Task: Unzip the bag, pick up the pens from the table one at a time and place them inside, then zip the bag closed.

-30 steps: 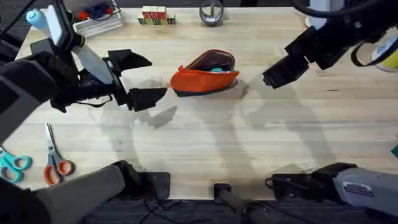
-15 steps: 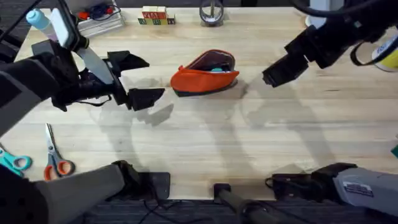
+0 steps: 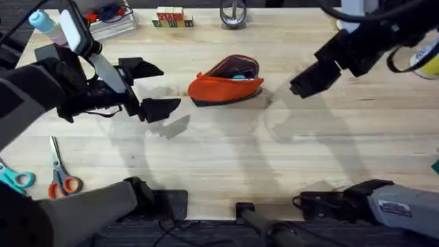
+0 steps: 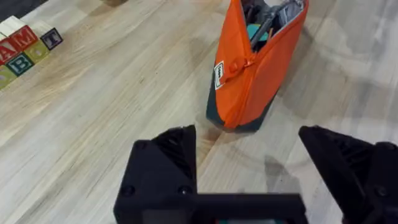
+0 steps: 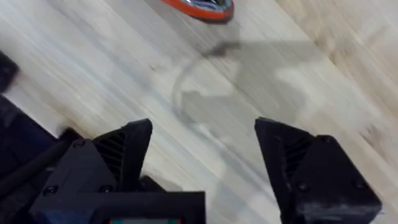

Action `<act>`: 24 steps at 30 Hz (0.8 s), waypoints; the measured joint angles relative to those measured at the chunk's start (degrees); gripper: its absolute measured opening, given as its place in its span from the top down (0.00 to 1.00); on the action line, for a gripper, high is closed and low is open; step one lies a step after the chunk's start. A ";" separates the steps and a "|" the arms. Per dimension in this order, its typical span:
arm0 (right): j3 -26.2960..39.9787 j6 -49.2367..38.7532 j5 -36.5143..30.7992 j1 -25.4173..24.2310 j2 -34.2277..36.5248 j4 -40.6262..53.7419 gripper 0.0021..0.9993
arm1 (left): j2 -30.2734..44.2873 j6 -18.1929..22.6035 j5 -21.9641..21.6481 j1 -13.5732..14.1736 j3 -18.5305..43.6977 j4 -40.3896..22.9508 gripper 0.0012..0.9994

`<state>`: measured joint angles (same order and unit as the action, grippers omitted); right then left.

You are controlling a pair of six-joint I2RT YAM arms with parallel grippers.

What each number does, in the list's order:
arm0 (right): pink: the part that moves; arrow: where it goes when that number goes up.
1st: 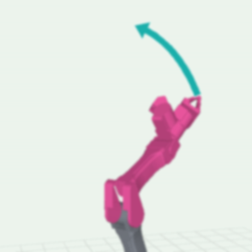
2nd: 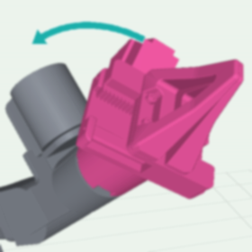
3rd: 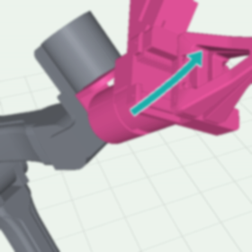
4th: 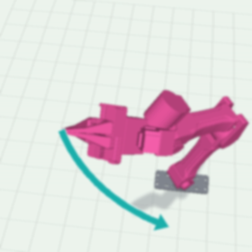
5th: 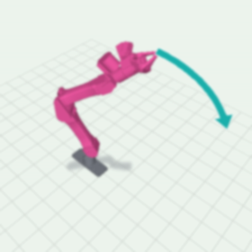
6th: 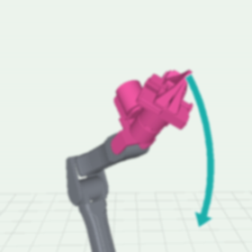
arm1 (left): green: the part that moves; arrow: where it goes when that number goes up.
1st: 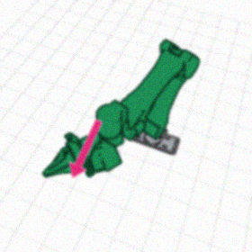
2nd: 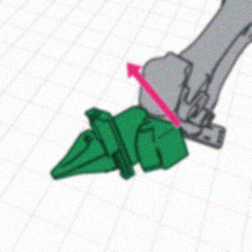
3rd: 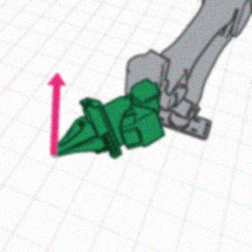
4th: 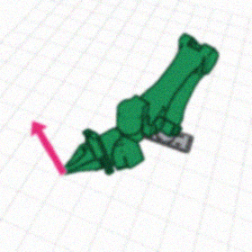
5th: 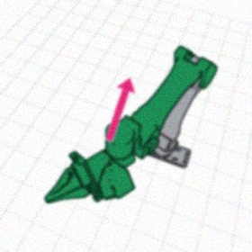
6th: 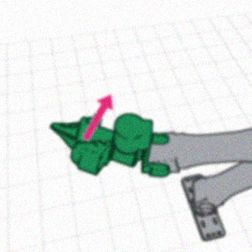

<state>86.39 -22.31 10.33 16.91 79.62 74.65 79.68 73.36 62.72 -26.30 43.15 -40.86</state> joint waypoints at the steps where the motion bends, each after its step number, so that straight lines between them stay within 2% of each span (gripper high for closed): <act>1: 0.00 0.00 1.17 0.00 0.00 -0.89 0.00 | 0.00 0.00 0.00 0.00 0.00 0.00 0.01; 6: 0.00 1.08 7.18 0.00 0.00 -6.69 0.00 | 0.00 0.00 0.00 0.00 0.00 0.00 0.01; 12: 0.00 3.57 10.01 1.30 0.00 -13.12 0.00 | 0.00 0.00 -0.01 0.00 0.00 0.00 0.01; 16: 0.00 4.90 10.23 4.47 0.00 -17.27 0.00 | 0.00 0.00 0.00 0.00 -0.01 0.00 0.01; 24: 0.00 8.24 6.39 11.38 2.76 -26.31 0.00 | 0.00 0.00 0.00 0.00 0.00 0.00 0.01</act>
<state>86.39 -14.07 16.72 28.28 82.37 48.34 79.68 73.36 62.72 -26.30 43.16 -40.86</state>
